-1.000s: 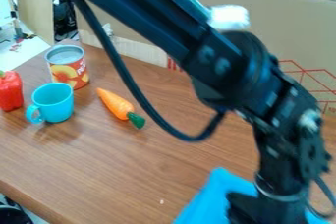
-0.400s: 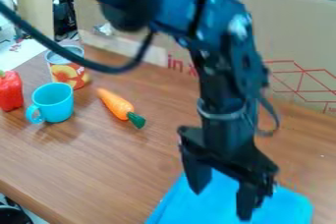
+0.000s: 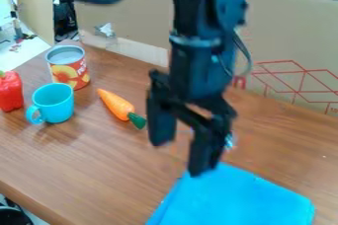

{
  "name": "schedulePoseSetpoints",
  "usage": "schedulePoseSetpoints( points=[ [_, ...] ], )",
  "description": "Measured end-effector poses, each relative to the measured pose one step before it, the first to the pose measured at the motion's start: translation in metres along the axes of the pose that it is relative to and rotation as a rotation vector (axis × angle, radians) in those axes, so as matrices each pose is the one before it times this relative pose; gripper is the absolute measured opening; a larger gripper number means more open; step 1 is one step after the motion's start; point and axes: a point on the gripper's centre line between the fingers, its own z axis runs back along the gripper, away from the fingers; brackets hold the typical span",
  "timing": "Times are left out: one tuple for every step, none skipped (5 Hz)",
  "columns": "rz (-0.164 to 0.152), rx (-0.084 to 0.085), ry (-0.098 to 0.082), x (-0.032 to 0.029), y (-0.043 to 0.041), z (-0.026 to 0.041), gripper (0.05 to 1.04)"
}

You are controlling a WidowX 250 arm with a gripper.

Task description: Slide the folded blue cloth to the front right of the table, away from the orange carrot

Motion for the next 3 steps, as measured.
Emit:
schedulePoseSetpoints(
  points=[
    [0.0269, 0.0375, 0.039, -0.00596, 0.02501, 0.01745, 1.004],
    [0.0322, 0.0127, 0.0035, -0.00359, 0.02716, 0.00409, 1.004],
    [0.0296, 0.0169, -0.0266, -0.00182, 0.02496, -0.00145, 1.004]
  ],
)
